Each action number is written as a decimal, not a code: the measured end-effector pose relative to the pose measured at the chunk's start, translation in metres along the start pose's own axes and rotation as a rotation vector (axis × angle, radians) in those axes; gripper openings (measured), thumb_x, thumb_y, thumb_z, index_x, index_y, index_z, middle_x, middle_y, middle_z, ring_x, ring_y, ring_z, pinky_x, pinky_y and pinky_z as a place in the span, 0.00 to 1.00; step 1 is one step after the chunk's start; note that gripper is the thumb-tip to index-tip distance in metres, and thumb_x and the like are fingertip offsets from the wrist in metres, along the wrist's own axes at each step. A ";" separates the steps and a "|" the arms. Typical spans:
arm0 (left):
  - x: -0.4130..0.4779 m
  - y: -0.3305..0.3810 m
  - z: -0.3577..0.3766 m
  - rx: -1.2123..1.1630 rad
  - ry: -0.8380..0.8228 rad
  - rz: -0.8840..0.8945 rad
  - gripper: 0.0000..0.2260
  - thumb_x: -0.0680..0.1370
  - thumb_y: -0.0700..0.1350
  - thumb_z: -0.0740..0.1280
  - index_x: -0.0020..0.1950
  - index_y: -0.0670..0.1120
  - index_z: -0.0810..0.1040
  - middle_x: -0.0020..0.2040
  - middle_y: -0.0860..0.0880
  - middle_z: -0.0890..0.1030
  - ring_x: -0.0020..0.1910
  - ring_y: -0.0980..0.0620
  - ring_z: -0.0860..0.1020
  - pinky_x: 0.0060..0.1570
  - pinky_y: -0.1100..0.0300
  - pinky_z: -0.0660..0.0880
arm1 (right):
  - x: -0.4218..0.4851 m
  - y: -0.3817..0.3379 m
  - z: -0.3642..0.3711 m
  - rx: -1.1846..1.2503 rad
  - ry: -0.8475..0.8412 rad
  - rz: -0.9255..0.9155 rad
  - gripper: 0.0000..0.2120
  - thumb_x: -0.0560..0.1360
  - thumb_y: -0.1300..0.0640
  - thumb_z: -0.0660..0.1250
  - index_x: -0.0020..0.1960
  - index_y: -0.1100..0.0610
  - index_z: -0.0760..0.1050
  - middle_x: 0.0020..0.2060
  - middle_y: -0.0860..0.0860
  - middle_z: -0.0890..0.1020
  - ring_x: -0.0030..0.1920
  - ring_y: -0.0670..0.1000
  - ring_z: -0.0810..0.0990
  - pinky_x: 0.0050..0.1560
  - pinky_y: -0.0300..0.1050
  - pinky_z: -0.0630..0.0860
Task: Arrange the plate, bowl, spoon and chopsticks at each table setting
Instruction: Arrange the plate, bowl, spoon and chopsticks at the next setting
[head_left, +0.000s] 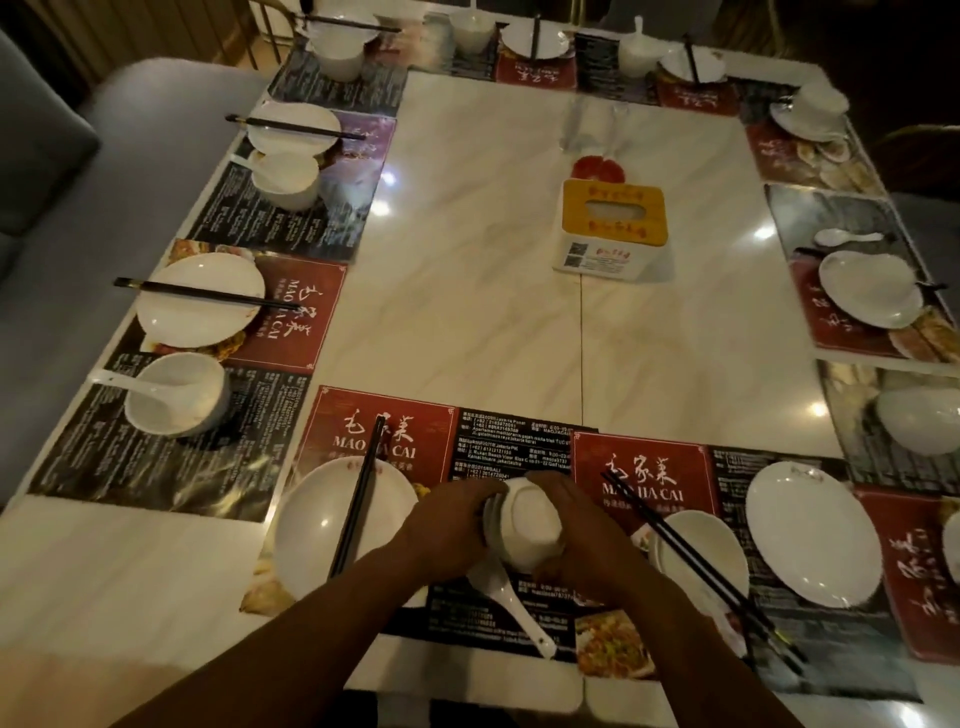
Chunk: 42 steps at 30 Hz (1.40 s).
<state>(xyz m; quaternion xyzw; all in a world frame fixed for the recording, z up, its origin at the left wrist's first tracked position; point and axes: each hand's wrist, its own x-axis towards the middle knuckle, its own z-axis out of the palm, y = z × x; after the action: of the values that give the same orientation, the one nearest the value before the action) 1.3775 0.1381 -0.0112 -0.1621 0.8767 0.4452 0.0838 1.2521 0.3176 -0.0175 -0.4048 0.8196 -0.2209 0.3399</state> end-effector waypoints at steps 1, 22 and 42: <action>0.000 0.000 -0.001 -0.026 0.009 -0.005 0.19 0.74 0.47 0.73 0.64 0.54 0.78 0.59 0.54 0.82 0.58 0.55 0.79 0.58 0.57 0.77 | 0.002 0.001 -0.004 0.017 -0.007 0.003 0.53 0.61 0.51 0.83 0.77 0.48 0.57 0.74 0.46 0.63 0.73 0.48 0.64 0.71 0.42 0.65; -0.002 -0.021 -0.014 -0.139 0.261 -0.289 0.09 0.81 0.51 0.65 0.61 0.54 0.77 0.47 0.55 0.84 0.39 0.62 0.81 0.37 0.67 0.75 | 0.032 -0.021 -0.012 0.275 0.012 0.257 0.15 0.82 0.57 0.60 0.68 0.52 0.69 0.54 0.52 0.79 0.45 0.52 0.82 0.38 0.47 0.83; -0.022 -0.025 -0.022 -0.210 0.258 -0.262 0.13 0.78 0.42 0.71 0.59 0.58 0.79 0.46 0.65 0.80 0.43 0.69 0.79 0.37 0.75 0.71 | 0.032 -0.015 0.016 0.141 0.084 0.278 0.13 0.82 0.54 0.59 0.65 0.55 0.72 0.47 0.45 0.75 0.43 0.39 0.74 0.37 0.34 0.68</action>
<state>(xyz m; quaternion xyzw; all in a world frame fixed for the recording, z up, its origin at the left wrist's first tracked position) 1.4068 0.1110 -0.0105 -0.3380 0.8004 0.4950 0.0106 1.2581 0.2817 -0.0307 -0.2530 0.8637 -0.2454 0.3602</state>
